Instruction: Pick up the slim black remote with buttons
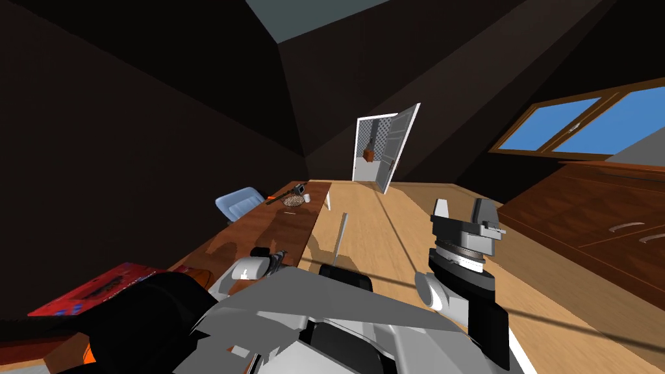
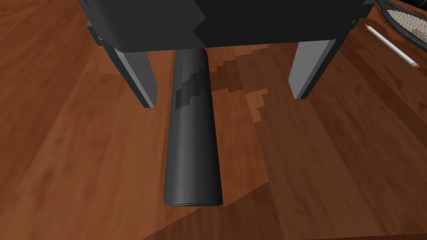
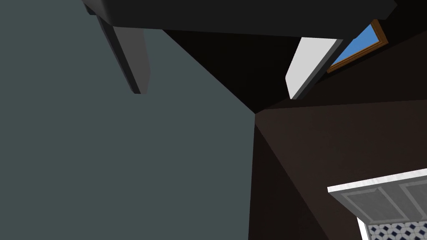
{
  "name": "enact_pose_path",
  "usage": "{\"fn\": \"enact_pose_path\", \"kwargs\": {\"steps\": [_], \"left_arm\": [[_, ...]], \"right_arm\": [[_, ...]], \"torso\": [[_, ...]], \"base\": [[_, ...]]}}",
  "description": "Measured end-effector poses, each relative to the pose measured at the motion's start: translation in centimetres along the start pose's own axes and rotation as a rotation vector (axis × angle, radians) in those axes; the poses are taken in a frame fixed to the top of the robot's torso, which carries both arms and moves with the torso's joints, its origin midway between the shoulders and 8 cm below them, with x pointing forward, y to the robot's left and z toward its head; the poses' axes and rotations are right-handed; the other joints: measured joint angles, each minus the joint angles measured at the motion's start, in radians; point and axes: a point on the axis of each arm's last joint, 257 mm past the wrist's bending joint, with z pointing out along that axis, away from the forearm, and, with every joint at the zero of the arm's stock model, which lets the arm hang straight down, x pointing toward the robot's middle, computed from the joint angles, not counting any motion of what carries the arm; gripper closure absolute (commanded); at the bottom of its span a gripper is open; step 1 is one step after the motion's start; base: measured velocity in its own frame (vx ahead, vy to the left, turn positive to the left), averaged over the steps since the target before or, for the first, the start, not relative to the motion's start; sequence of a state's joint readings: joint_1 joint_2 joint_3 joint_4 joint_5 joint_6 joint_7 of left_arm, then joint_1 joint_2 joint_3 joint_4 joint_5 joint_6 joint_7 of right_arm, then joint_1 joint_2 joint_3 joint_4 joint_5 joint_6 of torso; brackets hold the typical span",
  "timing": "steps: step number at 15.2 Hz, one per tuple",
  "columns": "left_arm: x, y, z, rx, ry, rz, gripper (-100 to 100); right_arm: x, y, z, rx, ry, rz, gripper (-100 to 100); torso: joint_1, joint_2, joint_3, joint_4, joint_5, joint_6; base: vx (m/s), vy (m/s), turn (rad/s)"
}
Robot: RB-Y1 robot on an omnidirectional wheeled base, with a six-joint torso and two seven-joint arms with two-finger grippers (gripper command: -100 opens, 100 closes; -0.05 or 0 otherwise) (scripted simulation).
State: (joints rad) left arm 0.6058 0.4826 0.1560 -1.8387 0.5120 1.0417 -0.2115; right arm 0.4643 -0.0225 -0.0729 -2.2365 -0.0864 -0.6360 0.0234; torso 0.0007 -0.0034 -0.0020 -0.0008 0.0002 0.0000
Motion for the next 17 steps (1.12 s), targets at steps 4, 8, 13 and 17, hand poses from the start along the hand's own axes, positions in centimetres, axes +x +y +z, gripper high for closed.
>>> {"fn": "enact_pose_path", "kwargs": {"steps": [4, 8, 13, 17], "left_arm": [[0.3, 2.8, 0.2, -0.086, 0.031, -0.027, -100], [0.8, 5.5, 0.2, -0.165, 0.064, -0.053, -100], [1.4, 7.4, 0.2, -0.227, 0.09, -0.076, -100], [2.0, 7.7, 1.8, -0.224, 0.089, -0.086, -100]], "right_arm": [[0.0, 0.0, 0.0, 0.0, 0.0, 0.0, 0], [0.0, 0.0, 0.0, 0.0, 0.0, 0.0, 0], [0.0, 0.0, 0.0, 0.0, 0.0, 0.0, 0], [0.0, 0.0, 0.0, 0.0, 0.0, 0.0, 0]], "torso": [[-0.001, 0.0, 0.0, 0.0, 0.0, 0.0], [-0.001, 0.0, 0.0, 0.0, 0.0, 0.0], [-0.001, 0.002, 0.001, 0.0, 0.0, 0.0], [0.0, 0.005, 0.003, 0.001, 0.0, 0.0]], "base": [[0.044, 0.011, -0.059], [0.048, 0.011, -0.057], [0.016, 0.012, -0.039], [-0.022, 0.018, -0.035]]}}
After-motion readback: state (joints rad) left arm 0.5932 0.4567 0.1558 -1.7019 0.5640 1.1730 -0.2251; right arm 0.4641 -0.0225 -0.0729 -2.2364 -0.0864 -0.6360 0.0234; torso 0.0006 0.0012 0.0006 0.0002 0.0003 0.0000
